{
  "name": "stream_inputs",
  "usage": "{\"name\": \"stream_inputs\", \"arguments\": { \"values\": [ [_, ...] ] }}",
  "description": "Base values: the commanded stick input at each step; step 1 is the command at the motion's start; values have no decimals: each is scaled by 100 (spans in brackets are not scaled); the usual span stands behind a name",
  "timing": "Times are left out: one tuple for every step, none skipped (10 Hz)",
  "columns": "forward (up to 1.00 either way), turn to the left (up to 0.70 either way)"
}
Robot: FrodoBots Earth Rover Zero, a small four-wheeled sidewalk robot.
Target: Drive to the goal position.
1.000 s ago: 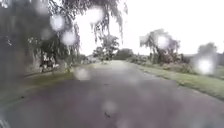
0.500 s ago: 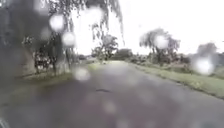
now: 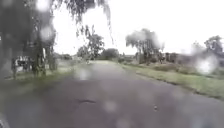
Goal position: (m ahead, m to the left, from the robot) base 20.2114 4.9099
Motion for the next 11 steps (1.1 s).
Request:
{"name": "stream_inputs", "arguments": {
  "values": [
    [100, -2],
    [100, -2],
    [100, -2],
    [100, -2],
    [100, -3],
    [100, -3],
    [100, -2],
    [100, -2],
    [100, -2],
    [100, 0],
    [100, 0]
  ]
}}
